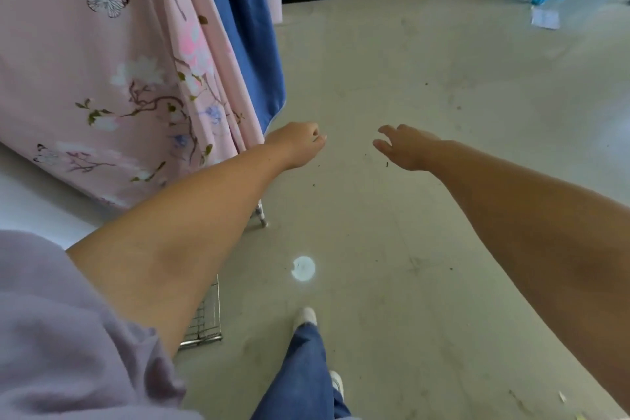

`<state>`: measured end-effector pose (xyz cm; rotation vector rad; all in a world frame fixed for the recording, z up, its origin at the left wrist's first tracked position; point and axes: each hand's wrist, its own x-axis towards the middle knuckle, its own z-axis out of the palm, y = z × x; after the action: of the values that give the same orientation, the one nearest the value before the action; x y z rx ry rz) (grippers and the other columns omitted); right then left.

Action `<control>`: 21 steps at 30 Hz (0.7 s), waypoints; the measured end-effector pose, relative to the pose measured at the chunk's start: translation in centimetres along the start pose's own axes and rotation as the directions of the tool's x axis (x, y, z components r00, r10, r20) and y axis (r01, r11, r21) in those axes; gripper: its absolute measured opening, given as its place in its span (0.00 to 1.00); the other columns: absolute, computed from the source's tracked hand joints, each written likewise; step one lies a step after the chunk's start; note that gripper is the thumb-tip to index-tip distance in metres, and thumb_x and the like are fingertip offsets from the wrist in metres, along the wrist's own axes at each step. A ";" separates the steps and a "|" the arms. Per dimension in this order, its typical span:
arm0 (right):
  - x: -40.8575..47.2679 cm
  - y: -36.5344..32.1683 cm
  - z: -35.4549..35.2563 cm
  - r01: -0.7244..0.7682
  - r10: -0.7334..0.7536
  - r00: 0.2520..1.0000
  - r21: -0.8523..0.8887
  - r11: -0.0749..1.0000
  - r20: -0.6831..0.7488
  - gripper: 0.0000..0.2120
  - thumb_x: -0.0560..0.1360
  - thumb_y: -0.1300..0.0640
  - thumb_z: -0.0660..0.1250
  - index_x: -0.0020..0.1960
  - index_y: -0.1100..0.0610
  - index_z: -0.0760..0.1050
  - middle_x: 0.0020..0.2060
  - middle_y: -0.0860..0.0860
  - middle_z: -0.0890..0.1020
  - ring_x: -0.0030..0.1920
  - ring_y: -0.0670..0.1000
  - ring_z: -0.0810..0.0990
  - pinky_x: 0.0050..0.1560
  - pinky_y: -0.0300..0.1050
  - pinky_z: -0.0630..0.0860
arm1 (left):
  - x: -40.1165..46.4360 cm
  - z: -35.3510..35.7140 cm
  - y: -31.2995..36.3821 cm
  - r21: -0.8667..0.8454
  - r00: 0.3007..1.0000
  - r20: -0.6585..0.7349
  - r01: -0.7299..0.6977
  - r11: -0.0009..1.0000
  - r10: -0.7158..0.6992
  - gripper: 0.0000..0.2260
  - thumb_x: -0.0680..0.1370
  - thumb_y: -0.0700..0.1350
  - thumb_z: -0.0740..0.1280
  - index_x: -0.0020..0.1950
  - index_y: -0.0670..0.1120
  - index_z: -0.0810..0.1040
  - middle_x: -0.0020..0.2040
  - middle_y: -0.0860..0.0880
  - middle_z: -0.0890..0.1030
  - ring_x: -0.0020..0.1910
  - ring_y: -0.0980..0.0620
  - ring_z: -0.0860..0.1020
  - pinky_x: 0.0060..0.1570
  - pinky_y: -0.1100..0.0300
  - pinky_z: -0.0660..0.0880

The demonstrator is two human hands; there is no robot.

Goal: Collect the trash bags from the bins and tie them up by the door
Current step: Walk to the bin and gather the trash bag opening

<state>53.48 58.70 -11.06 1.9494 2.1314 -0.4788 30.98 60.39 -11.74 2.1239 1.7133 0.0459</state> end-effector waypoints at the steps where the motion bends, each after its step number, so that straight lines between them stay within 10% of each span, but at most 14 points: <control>1: 1.4 0.2 -0.3 0.005 -0.005 1.000 -0.003 1.000 0.005 0.26 0.81 0.42 0.46 0.75 0.53 0.56 0.70 0.59 0.67 0.67 0.61 0.70 0.64 0.56 0.69 | 1.3 -0.1 -0.1 0.004 1.000 0.001 0.004 1.000 -0.004 0.18 0.80 0.53 0.53 0.58 0.43 0.74 0.48 0.46 0.77 0.46 0.48 0.70 0.45 0.57 0.66; 21: 37.6 5.0 -12.6 0.103 -0.103 0.991 0.011 0.995 0.091 0.26 0.81 0.43 0.46 0.76 0.53 0.55 0.70 0.60 0.67 0.69 0.61 0.68 0.67 0.56 0.67 | 35.6 -7.6 -3.9 -0.012 0.992 0.049 0.120 0.993 -0.119 0.16 0.79 0.51 0.54 0.59 0.46 0.75 0.57 0.46 0.79 0.52 0.45 0.76 0.49 0.56 0.69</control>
<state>55.44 98.52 -13.83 1.7910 2.1832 -0.5825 33.98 96.83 -14.09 1.9907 1.8026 -0.0268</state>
